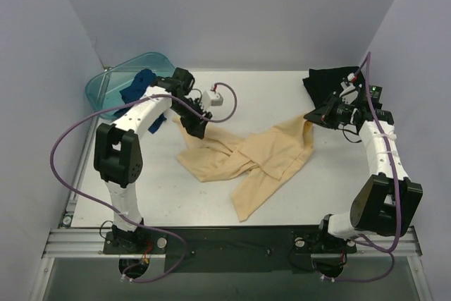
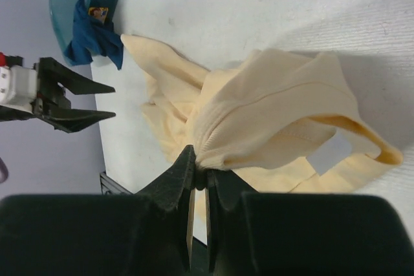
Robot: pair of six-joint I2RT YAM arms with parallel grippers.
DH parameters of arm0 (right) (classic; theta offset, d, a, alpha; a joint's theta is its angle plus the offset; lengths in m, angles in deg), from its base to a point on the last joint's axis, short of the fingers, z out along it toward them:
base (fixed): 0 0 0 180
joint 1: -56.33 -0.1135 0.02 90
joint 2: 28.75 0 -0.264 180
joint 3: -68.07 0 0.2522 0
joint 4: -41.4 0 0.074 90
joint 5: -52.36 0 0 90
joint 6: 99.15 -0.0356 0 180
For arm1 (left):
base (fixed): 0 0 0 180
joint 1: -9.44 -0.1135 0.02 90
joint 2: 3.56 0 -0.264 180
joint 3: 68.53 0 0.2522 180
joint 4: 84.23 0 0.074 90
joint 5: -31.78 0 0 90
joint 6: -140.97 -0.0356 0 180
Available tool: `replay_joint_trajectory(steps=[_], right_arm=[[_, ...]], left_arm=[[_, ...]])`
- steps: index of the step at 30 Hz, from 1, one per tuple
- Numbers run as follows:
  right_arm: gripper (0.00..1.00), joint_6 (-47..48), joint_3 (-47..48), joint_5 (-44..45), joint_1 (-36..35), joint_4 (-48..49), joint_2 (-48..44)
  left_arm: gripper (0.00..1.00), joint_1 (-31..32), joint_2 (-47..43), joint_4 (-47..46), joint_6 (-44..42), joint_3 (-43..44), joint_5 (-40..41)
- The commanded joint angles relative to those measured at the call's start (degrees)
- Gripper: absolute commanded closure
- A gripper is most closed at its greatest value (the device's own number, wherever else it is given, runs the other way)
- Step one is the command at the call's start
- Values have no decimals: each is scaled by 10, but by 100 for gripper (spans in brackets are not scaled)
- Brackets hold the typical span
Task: Fold and stack the t-shirts
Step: Flatten out the tshirt
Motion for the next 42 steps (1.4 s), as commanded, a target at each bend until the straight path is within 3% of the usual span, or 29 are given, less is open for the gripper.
replay_joint_trajectory(steps=[1, 5, 10, 17, 22, 24, 26, 27, 28, 29, 31, 34, 38, 40, 42], right_arm=[[100, 65, 0, 4, -6, -25, 6], [100, 70, 19, -6, -6, -36, 17], [100, 69, 28, -4, -6, -36, 19], [100, 66, 35, 0, -7, -36, 12], [100, 66, 45, -4, -7, -36, 6], [100, 66, 48, -6, -7, -35, 2], [100, 66, 49, -6, -7, -36, 1], [100, 64, 50, -6, -6, -35, 0], [100, 63, 54, -6, -7, -36, -3], [100, 63, 56, -5, -7, -36, -5], [100, 60, 65, -6, -6, -35, -10], [100, 52, 104, -10, -5, -35, -18], [100, 24, 205, -41, 3, -27, -13], [100, -2, 272, -48, 8, -19, -5], [100, -28, 345, -61, 15, -8, 15]], left_arm=[[43, 15, -10, 100, -213, -51, -58], [39, 0, -35, 100, -370, -165, -10], [30, -42, -53, 122, -566, -233, -31], [29, -8, -42, -89, -492, -311, 53], [32, 3, -38, -166, -466, -345, 89], [38, 7, -37, -192, -463, -359, 104], [53, 13, -36, -211, -453, -367, 111], [71, 17, -35, -226, -443, -367, 114], [79, 19, -35, -236, -427, -369, 117], [100, 23, -35, -253, -400, -368, 125], [100, 23, -34, -286, -335, -358, 149], [100, 2, -45, -276, -259, -286, 174], [100, -71, -53, -204, -159, -102, 149], [100, -118, -32, -150, -88, 46, 127], [100, -170, -9, -112, -8, 255, 102]])
